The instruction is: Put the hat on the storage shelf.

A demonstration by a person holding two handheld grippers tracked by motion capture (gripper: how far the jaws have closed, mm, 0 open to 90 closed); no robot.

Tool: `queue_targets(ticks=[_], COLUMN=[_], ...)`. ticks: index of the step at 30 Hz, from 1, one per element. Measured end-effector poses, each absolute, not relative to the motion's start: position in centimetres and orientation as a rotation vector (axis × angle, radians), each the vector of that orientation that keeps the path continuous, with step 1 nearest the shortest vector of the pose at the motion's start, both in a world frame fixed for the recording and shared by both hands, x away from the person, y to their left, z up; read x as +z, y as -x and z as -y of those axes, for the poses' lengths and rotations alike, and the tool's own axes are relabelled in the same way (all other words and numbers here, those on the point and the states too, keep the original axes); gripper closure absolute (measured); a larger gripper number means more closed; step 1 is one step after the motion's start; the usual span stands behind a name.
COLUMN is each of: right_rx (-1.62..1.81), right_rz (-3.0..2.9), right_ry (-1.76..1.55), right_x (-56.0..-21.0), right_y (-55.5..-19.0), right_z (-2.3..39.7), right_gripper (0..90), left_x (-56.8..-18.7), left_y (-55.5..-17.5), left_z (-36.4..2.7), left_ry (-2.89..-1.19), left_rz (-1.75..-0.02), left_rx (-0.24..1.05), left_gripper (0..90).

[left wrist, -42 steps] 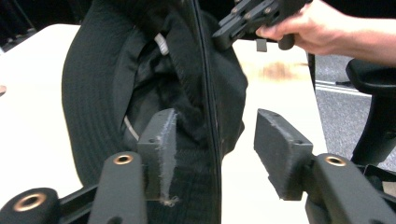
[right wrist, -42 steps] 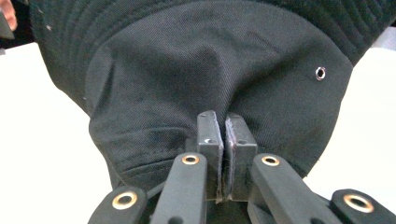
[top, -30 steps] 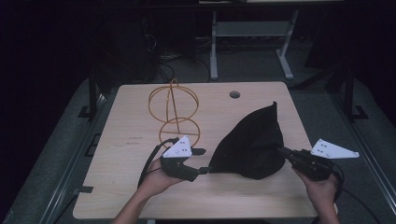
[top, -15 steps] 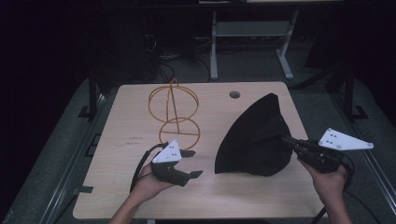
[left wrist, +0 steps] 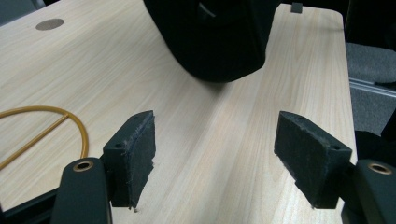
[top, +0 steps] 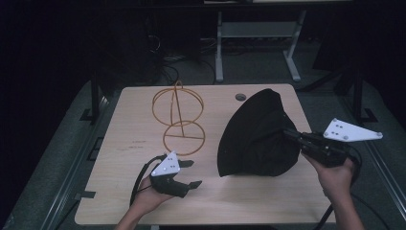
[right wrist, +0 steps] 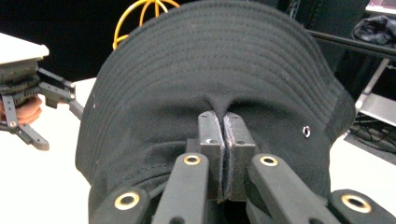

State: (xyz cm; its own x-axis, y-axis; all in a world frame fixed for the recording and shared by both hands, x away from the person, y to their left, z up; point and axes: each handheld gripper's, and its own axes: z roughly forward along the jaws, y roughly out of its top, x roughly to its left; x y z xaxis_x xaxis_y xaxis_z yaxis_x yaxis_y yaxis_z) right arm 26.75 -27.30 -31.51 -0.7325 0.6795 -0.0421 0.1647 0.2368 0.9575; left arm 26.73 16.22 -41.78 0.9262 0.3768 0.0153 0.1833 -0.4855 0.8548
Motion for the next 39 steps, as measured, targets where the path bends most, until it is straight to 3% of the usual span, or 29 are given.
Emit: queue_targets(ticks=[23, 39], right_rx=[1.549, 1.521], right_rz=[-2.089, -2.143], right_ry=[-0.702, -0.664], right_x=[-24.8, -22.2], right_y=[-29.7, -32.7], right_z=[24.5, 21.0], right_gripper=[87.3, 87.3], left_x=[-42.5, -42.9], left_y=[-26.6, -26.3], left_z=[-16.4, -15.9], left_ry=[-2.069, -2.109], left_rz=[-0.420, -0.396], left_rx=[0.212, 0.215], left_gripper=[28.3, 26.6])
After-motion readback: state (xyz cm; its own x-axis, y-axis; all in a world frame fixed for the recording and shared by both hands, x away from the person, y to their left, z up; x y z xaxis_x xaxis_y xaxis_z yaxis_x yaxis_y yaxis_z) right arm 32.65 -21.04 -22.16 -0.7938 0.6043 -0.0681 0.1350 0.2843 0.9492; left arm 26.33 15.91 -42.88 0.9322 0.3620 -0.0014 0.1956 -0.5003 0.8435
